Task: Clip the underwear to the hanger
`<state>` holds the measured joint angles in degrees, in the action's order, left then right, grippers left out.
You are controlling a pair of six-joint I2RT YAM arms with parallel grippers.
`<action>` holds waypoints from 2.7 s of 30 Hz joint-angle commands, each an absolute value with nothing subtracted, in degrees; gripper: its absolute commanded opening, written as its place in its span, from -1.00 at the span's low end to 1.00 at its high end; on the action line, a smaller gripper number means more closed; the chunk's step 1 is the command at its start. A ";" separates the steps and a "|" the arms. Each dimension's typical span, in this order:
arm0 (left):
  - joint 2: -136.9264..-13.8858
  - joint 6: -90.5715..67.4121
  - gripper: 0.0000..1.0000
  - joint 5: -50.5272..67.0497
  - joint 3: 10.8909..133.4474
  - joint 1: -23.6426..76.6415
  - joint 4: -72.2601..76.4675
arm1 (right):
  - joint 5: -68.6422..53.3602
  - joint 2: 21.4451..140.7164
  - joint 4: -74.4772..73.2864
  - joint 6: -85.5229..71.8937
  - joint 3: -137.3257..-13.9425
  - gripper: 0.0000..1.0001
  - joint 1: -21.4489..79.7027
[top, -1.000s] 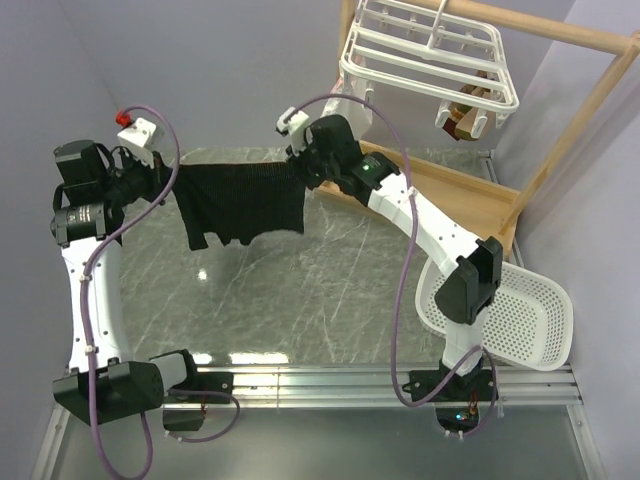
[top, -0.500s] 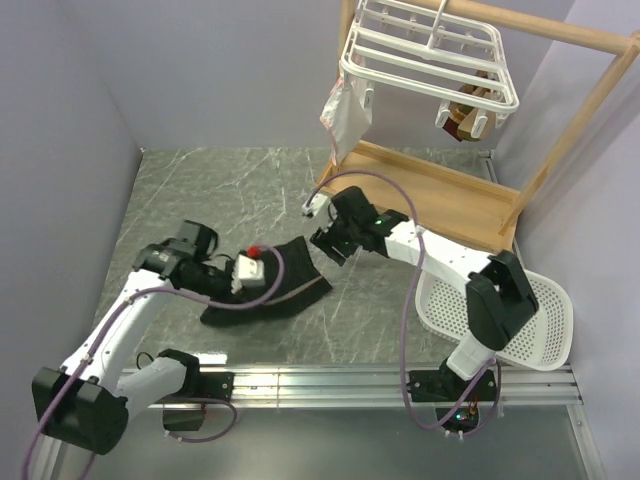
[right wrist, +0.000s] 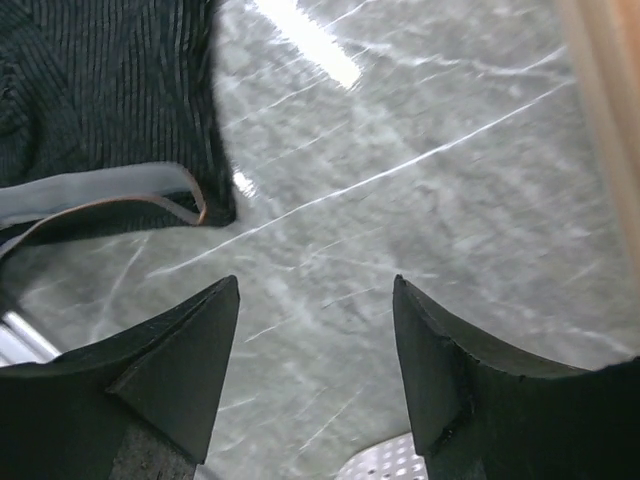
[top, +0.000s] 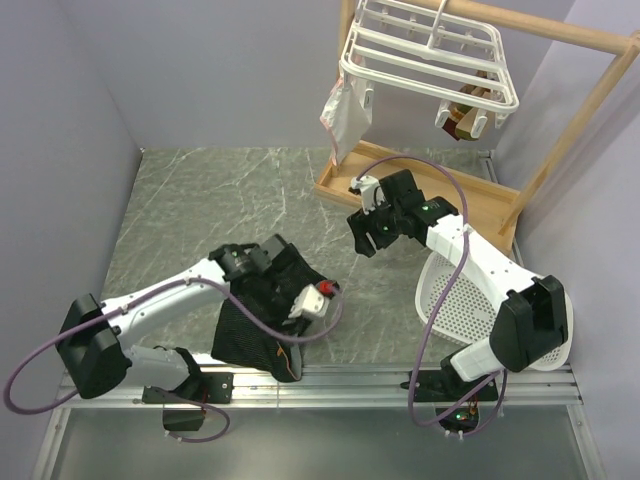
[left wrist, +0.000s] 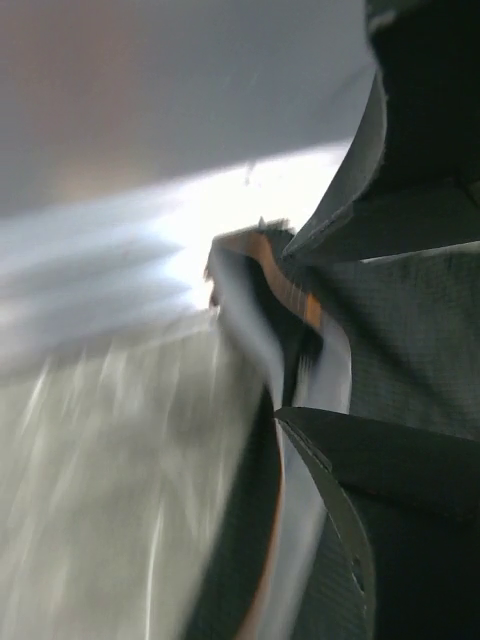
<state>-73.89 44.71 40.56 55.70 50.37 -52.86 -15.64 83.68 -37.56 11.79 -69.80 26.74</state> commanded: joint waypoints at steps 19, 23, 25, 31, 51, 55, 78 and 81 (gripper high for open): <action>-101.32 58.11 0.04 20.84 65.83 32.09 -27.69 | -21.62 78.40 -40.52 7.12 -66.71 0.33 21.71; -108.27 52.39 -0.21 16.18 70.99 27.87 -28.38 | -21.62 78.75 -41.04 7.64 -67.32 0.34 21.27; -111.17 48.80 -0.24 15.21 72.68 23.23 -28.56 | -21.80 79.01 -41.31 8.08 -67.59 0.34 20.92; -120.84 36.68 -0.34 7.47 83.82 9.52 -35.38 | -24.08 80.94 -43.67 10.63 -69.52 0.36 20.83; -95.80 6.78 0.13 28.56 72.68 -7.71 -41.13 | -22.41 102.27 -36.48 4.93 -83.22 -0.22 44.37; -96.06 8.26 0.12 28.21 73.56 -9.75 -41.31 | -23.02 110.03 -37.09 4.40 -88.50 -0.28 47.81; -96.86 11.17 0.03 28.04 63.11 -2.30 -28.31 | -14.84 110.93 -48.15 14.94 -87.27 -0.26 33.57; -97.03 9.15 0.03 27.95 62.49 -0.45 -25.58 | -19.24 107.86 -48.95 14.77 -86.58 -0.18 34.89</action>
